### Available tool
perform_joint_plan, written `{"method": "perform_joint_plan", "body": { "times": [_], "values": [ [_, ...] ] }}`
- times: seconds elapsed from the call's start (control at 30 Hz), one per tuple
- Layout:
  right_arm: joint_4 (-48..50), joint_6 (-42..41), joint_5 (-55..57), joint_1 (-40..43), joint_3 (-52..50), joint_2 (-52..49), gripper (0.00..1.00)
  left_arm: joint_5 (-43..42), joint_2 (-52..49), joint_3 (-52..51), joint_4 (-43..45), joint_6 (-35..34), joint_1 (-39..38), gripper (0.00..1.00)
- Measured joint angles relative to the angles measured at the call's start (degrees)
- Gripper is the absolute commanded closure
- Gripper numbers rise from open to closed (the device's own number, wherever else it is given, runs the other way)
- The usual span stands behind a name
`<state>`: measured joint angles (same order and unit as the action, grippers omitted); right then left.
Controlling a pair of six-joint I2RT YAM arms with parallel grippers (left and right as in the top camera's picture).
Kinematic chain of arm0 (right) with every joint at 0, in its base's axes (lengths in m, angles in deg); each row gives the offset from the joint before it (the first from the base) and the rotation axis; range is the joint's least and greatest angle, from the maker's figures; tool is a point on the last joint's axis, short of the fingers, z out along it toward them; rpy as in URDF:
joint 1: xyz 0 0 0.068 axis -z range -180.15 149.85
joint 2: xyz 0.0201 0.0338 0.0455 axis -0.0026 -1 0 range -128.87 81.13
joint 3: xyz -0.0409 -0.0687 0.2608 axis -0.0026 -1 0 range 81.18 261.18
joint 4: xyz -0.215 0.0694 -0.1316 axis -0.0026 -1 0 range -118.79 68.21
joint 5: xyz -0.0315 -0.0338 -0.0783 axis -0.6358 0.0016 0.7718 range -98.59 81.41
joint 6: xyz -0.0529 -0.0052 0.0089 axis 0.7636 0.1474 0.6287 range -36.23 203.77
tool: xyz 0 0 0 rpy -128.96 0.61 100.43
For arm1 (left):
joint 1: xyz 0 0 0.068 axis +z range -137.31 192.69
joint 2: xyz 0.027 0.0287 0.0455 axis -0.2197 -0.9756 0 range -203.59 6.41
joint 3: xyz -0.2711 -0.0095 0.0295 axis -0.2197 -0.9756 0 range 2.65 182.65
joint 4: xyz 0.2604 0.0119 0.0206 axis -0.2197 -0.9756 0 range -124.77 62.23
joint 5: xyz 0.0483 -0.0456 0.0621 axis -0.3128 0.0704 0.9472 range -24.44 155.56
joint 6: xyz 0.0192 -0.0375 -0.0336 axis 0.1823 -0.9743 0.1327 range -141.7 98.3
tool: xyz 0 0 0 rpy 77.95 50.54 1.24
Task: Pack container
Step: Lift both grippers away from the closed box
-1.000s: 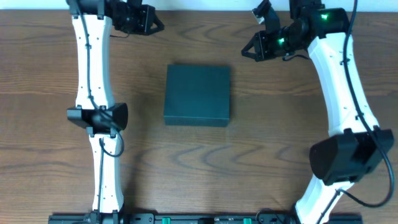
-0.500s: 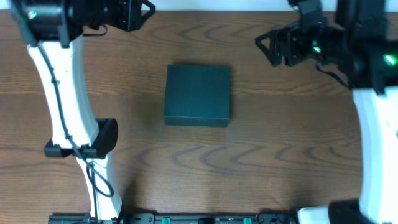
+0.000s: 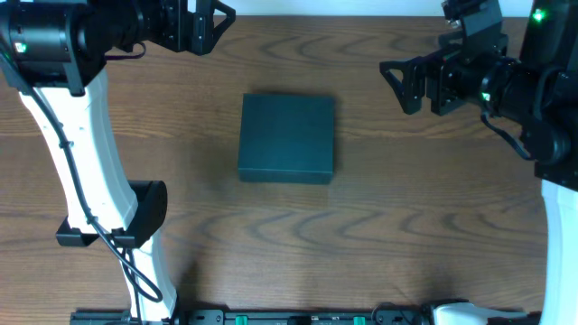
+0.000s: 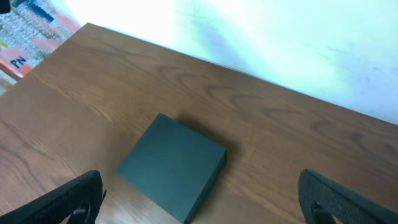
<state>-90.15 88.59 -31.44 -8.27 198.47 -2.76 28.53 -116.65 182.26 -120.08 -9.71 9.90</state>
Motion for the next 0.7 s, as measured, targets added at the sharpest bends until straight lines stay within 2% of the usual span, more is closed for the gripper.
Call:
{"method": "perform_joint_plan", "body": {
  "times": [0.27, 0.7],
  "values": [
    [0.0, 0.0, 0.37, 0.0, 0.0, 0.0, 0.01, 0.46, 0.0, 0.0, 0.0, -0.04, 0.0, 0.05],
    [0.0, 0.0, 0.42, 0.0, 0.0, -0.02, 0.01, 8.37, 0.09, -0.09, 0.0, -0.17, 0.0, 0.05]
  ]
}}
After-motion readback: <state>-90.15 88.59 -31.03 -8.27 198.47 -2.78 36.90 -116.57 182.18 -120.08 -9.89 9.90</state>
